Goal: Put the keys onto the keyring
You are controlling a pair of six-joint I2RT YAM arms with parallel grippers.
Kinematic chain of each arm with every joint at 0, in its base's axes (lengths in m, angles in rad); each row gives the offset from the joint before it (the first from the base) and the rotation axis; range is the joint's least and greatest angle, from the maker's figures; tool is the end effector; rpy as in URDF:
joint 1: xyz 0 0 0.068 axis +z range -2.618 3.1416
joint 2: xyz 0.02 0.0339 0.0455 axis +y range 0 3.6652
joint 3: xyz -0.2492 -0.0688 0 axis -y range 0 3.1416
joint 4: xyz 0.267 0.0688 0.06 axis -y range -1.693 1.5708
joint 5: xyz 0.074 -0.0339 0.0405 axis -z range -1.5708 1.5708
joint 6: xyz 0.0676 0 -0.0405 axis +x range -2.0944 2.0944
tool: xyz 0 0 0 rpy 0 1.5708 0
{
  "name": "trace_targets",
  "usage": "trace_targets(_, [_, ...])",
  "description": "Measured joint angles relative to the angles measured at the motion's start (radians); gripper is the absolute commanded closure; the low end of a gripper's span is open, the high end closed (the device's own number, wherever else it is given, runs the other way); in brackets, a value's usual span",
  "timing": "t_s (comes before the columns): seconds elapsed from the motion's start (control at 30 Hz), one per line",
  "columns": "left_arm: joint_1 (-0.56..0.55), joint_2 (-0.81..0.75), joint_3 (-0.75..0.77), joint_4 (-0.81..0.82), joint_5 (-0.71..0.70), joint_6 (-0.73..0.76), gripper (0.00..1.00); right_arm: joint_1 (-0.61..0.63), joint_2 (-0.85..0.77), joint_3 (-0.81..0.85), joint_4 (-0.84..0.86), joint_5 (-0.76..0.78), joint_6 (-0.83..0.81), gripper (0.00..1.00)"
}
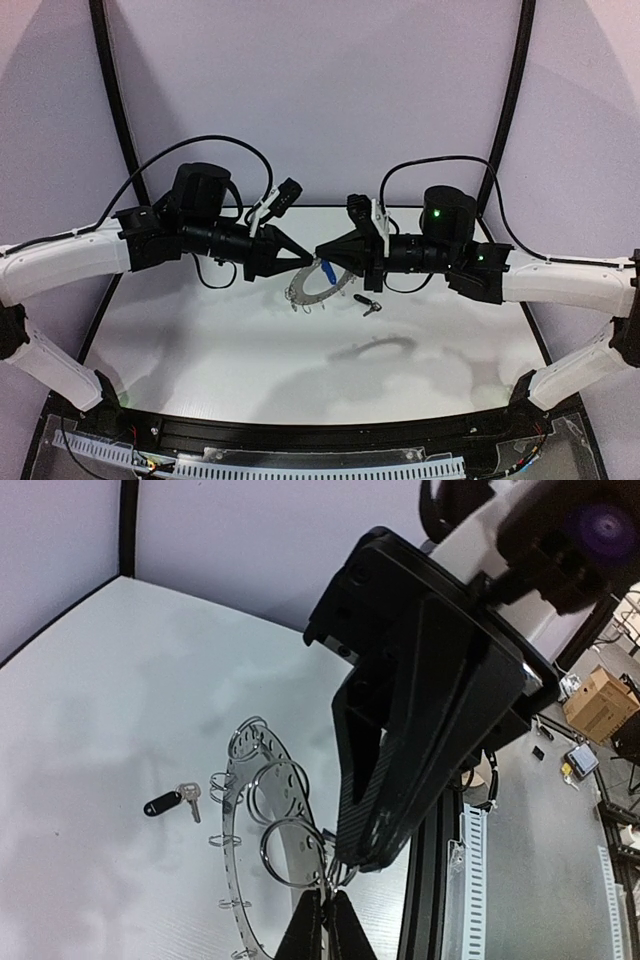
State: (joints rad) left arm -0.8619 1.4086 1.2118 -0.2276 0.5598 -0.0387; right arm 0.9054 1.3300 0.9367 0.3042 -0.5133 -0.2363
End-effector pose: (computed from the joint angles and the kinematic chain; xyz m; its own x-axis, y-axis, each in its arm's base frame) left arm 0.2156 -0.3065 0.3120 -0.3049 0.3052 -0.9021 0.9471 0.1963 -0.2538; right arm 0.1977 0.3057 0.2968 0.1777 -0.1039 -0.9786 -0.9727 0.1324 -0.1907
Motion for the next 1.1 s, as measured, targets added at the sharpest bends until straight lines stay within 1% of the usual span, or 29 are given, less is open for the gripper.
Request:
trace_targets(0.2, [0.002, 0.023, 0.031, -0.046, -0.023, -0.055, 0.99, 0.000, 0.012, 0.014, -0.015, 0.015, -0.031, 1.00])
trace_targets(0.3, [0.000, 0.024, 0.032, -0.055, -0.037, -0.101, 0.99, 0.000, 0.013, 0.015, -0.034, -0.008, -0.090, 1.00])
trace_targets(0.37, [0.000, 0.024, 0.033, -0.072, -0.040, -0.144, 0.99, 0.000, 0.012, 0.023, -0.082, -0.044, -0.157, 1.00])
trace_targets(0.4, [0.000, 0.024, 0.033, -0.073, -0.040, -0.148, 0.99, 0.000, 0.012, 0.024, -0.087, -0.048, -0.164, 1.00])
trace_targets(0.5, [-0.006, 0.024, 0.034, -0.087, -0.036, -0.195, 0.99, 0.000, 0.014, 0.067, -0.196, -0.097, -0.242, 1.00])
trace_targets(0.6, [-0.007, 0.024, 0.039, -0.091, -0.029, -0.224, 0.99, 0.000, 0.015, 0.075, -0.222, -0.121, -0.278, 1.00])
trace_targets(0.87, [-0.013, 0.008, 0.029, -0.084, -0.032, -0.291, 0.99, 0.000, 0.001, 0.062, -0.237, -0.114, -0.345, 1.00])
trace_targets(1.1, [-0.020, -0.044, -0.024, -0.033, -0.053, -0.307, 0.99, 0.007, -0.039, 0.009, -0.195, -0.069, -0.334, 1.00])
